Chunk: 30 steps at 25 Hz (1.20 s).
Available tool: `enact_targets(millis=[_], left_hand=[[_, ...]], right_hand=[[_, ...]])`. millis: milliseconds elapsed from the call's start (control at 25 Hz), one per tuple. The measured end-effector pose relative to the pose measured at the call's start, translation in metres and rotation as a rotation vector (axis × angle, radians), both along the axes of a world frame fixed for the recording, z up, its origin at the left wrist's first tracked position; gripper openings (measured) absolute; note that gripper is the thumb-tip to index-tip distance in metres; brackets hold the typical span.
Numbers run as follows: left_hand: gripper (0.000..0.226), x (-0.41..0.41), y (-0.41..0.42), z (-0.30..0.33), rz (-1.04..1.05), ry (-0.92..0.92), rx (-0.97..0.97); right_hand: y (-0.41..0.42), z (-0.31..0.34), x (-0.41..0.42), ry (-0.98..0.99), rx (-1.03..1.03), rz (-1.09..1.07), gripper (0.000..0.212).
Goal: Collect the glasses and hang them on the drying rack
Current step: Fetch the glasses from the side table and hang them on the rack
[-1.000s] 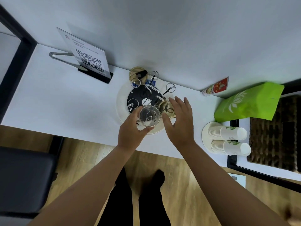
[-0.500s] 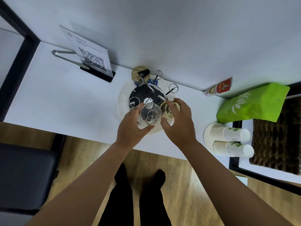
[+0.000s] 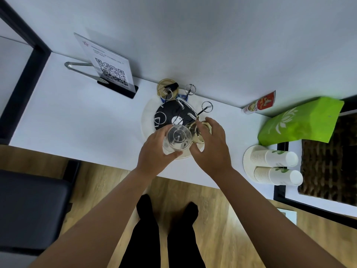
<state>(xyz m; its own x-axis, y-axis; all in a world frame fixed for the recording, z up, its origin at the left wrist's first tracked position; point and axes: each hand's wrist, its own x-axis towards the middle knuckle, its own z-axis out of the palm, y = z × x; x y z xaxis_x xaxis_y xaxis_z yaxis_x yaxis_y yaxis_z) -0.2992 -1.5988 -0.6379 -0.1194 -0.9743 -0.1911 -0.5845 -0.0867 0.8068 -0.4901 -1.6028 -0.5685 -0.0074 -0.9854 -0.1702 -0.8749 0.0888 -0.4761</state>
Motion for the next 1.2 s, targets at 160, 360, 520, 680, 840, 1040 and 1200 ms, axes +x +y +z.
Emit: enact_targets(millis=[160,360,520,680,840,1040,1200], left_hand=[[0.089,-0.004,0.002,-0.001,0.015,-0.001,-0.012],[0.101,-0.007,0.006,0.0,0.023,-0.042,0.01],[0.108,0.001,0.013,0.002,-0.001,-0.076,0.031],[0.105,0.03,0.015,0.003,0.035,-0.076,0.051],[0.1,0.052,0.003,0.007,0.091,-0.048,0.041],[0.099,0.04,0.006,0.007,-0.079,-0.088,-0.02],[0.099,0.014,0.013,0.002,-0.049,-0.07,-0.017]], right_hand=[[0.002,0.002,0.001,0.002,0.042,-0.005,0.069],[0.001,0.009,0.002,-0.007,0.02,-0.008,0.066],[-0.002,0.02,0.007,-0.126,-0.19,-0.161,0.042],[-0.027,0.028,0.014,-0.11,-0.223,-0.14,0.042],[-0.04,0.021,0.016,-0.075,-0.212,-0.056,0.041],[-0.016,0.013,0.012,-0.091,-0.152,-0.138,0.047],[-0.003,0.007,0.005,-0.054,-0.126,-0.152,0.048]])
